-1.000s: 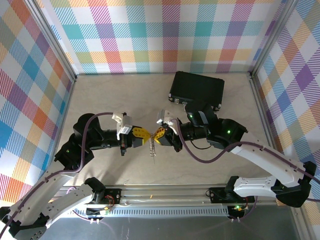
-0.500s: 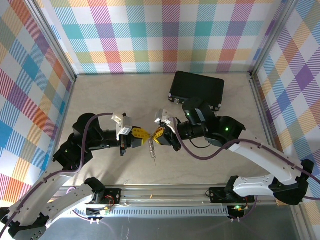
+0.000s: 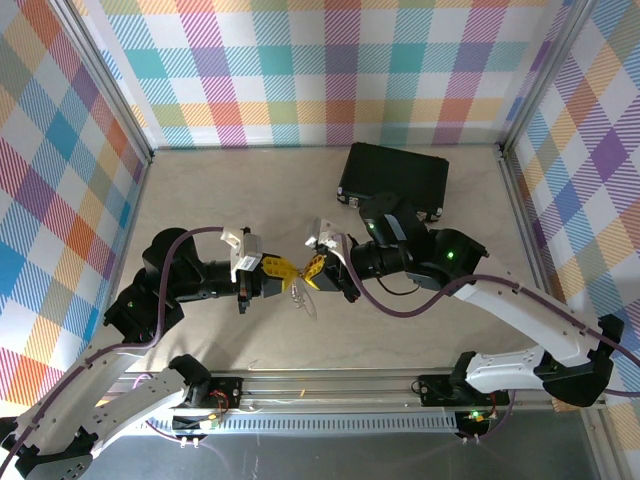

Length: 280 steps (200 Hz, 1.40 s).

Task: Put the keys on the keyring

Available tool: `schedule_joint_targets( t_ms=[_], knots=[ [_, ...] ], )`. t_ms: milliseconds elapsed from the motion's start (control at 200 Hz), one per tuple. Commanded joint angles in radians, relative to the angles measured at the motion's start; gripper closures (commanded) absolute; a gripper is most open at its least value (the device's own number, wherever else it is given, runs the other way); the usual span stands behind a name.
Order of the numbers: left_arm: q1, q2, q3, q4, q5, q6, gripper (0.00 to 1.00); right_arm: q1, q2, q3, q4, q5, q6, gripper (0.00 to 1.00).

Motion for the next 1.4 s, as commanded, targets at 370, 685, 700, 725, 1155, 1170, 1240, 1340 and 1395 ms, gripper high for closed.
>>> schedule_joint_targets(
  t_ms=[370,685,700,725,1155,1170,1240,1340,1395],
  knots=[
    [-0.007,-0.018,0.007,0.024,0.098,-0.002,1.0,0.005,0.004,0.046,-0.01,-0.01,-0.023,1.0],
    [-0.007,-0.001,0.038,-0.081,0.116,0.045,1.0,0.005,0.003,0.053,-0.028,-0.048,-0.025,1.0],
    [-0.007,0.0,0.039,-0.084,0.117,0.047,1.0,0.005,0.002,0.053,-0.026,-0.05,-0.025,1.0],
    [-0.007,0.001,0.041,-0.088,0.12,0.049,1.0,0.005,0.003,0.055,-0.027,-0.052,-0.025,1.0],
    [-0.007,0.004,0.064,-0.098,0.124,0.057,1.0,0.005,0.03,0.095,-0.076,-0.087,-0.019,1.0],
    [-0.007,0.004,0.064,-0.099,0.122,0.059,1.0,0.005,0.028,0.096,-0.077,-0.088,-0.017,1.0],
    [-0.007,0.004,0.066,-0.1,0.115,0.063,1.0,0.006,0.035,0.105,-0.085,-0.102,-0.007,1.0],
    [-0.007,0.005,0.073,-0.114,0.103,0.075,1.0,0.005,0.047,0.122,-0.103,-0.104,0.009,1.0],
    [-0.007,0.006,0.074,-0.124,0.094,0.083,1.0,0.005,0.052,0.128,-0.108,-0.106,0.015,1.0]
  ],
)
